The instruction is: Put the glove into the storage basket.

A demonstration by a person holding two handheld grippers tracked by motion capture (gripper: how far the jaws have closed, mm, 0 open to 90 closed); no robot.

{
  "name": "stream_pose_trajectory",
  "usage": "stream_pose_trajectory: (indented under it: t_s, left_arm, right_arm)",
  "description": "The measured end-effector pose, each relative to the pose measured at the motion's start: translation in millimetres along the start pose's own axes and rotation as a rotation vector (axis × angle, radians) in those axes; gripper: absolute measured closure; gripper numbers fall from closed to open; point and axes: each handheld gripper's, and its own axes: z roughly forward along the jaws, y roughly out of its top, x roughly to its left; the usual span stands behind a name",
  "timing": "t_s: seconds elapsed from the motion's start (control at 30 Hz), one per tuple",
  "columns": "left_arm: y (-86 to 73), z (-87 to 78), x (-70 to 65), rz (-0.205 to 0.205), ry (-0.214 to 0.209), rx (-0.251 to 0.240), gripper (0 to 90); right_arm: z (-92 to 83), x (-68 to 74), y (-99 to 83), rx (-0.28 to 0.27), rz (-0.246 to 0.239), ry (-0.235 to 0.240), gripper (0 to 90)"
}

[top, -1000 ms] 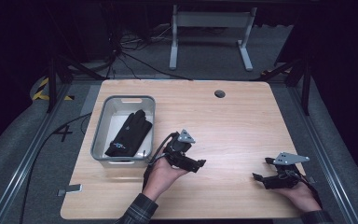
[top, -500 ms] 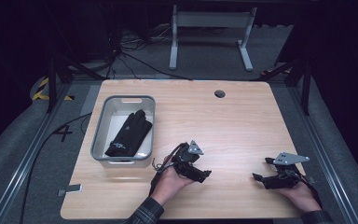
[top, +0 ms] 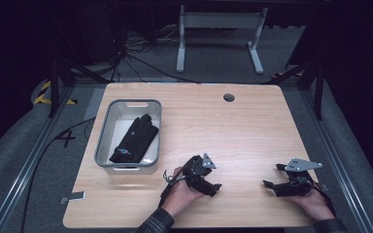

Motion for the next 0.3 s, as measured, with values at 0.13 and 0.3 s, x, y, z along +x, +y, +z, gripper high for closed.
stream_pose_trajectory:
  t_s: [0.13,0.3]
  left_arm:
    - [-0.7,0.6,-1.2,0.004,0.011,-0.008,15.0]
    - [-1.3,1.0,-2.7,0.017,0.019,-0.006,15.0]
  right_arm:
    - [0.0,0.0,0.0,0.0,0.0,0.0,13.4]
    - [0.0,0.0,0.0,0.0,0.0,0.0,13.4]
